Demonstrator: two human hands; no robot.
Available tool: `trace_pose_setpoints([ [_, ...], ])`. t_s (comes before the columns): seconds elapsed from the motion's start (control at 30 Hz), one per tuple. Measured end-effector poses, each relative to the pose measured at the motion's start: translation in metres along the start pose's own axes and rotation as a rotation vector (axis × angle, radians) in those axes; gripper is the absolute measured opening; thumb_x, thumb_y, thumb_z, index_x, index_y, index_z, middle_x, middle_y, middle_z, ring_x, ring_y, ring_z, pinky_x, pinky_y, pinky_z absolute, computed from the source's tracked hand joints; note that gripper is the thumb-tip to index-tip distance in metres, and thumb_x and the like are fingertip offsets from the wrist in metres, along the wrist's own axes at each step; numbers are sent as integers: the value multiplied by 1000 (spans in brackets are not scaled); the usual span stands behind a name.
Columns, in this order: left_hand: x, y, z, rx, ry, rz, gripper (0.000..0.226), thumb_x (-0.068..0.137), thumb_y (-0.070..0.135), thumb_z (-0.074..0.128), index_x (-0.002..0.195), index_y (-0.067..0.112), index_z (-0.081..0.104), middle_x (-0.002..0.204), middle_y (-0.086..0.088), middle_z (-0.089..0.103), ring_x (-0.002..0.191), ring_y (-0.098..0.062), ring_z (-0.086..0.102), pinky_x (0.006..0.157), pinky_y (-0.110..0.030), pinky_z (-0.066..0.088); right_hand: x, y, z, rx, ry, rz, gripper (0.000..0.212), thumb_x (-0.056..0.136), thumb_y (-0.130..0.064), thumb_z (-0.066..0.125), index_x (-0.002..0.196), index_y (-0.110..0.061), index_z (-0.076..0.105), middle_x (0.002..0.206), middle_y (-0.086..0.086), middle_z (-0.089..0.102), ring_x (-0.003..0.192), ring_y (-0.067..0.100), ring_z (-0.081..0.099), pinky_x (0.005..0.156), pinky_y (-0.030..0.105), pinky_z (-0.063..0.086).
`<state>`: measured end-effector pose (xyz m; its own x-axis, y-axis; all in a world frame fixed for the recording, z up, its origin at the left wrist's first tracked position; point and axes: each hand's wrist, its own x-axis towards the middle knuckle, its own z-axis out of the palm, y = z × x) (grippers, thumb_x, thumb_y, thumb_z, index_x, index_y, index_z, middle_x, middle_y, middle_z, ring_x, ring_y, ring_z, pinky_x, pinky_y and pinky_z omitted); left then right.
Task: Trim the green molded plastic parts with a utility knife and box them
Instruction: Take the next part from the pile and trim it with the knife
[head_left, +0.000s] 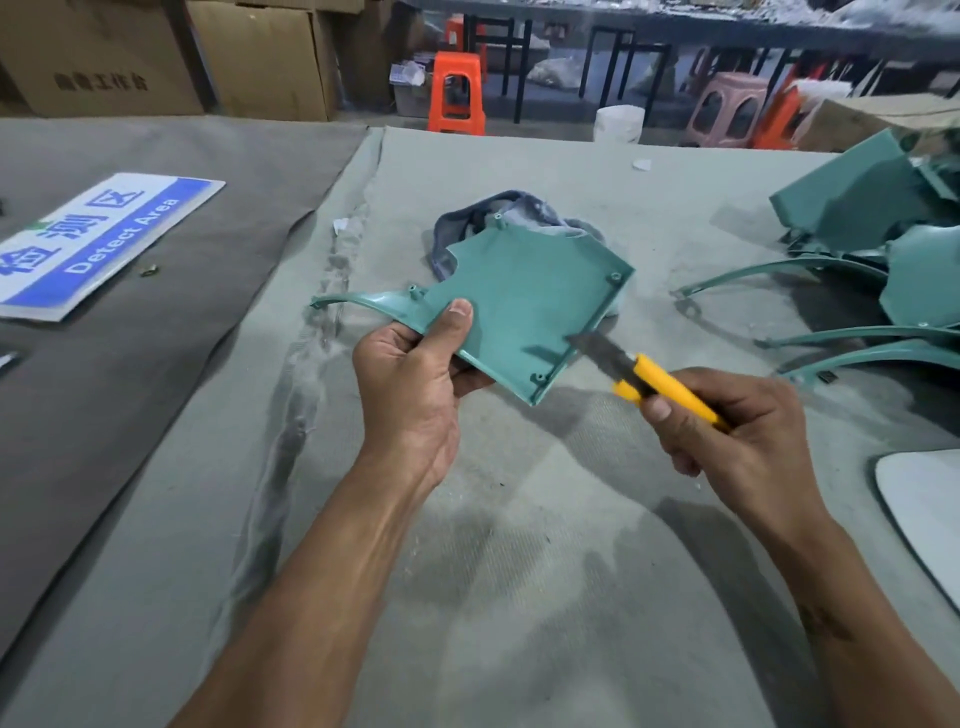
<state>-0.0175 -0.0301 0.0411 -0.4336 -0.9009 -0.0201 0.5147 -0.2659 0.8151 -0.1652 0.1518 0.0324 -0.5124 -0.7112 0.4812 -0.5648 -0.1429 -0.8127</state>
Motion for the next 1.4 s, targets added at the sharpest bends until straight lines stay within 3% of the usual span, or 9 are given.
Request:
trace_pose_setpoints([
  [0.13,0,2,-1,-6,-14,5,28,95,0,64,75,13,79,80,-3,78,72,-18,76,55,-33,60,1,10,-2,-3,-57,73,40,88,-64,71,80,-25,77,49,4,53,39,17,45,41,25,36],
  [0.3,-2,2,0,-24,-34,-37,23,94,-2,63,80,10,76,82,-4,78,71,-19,76,54,-33,60,8,26,-9,-29,375,132,53,96,-60,63,85,-8,70,52,6,51,40,23,46,44,32,39],
  [0.53,-3,-1,2,3,-58,-37,18,96,-1,61,87,9,74,83,-5,79,72,-20,76,55,-35,61,0,20,-11,27,-125,56,16,91,-43,77,92,-28,83,51,-8,54,40,9,43,43,21,34],
  [0.77,-1,-2,-2,78,-75,-3,15,95,0,64,88,7,74,83,-6,79,75,-21,77,58,-35,61,9,25,-6,-355,422,235,43,99,-63,55,85,-26,70,57,12,57,52,39,58,48,53,51],
  [0.87,-2,-5,-1,96,-71,-4,13,95,1,64,89,8,73,84,-6,79,74,-21,77,57,-36,61,9,26,-4,-388,459,228,43,100,-63,48,94,-26,70,61,6,59,55,34,60,52,50,52],
  [0.97,-1,-10,0,143,-55,14,12,95,2,64,91,9,72,86,-5,79,76,-22,77,60,-38,62,9,33,-1,-560,427,274,37,104,-52,45,114,-24,68,71,-4,62,60,18,58,54,38,45],
  [1.13,-1,-19,-1,292,-65,113,14,99,5,63,95,15,72,88,3,80,83,-17,77,69,-38,64,7,47,-13,-887,197,564,47,106,-24,49,152,-12,43,130,18,54,109,42,56,77,42,37],
  [1.27,0,-25,-4,349,-71,183,16,102,16,56,104,22,70,102,9,78,100,-17,74,93,-49,58,5,40,-14,-1096,56,632,48,101,-23,55,147,-12,49,129,20,54,119,45,52,94,49,39],
  [1.4,1,-31,-2,303,-70,185,25,101,20,46,97,25,70,94,13,76,89,-6,67,85,-26,54,5,34,-10,-1178,35,630,43,99,-44,57,126,-11,65,133,16,52,132,43,40,107,53,33],
])
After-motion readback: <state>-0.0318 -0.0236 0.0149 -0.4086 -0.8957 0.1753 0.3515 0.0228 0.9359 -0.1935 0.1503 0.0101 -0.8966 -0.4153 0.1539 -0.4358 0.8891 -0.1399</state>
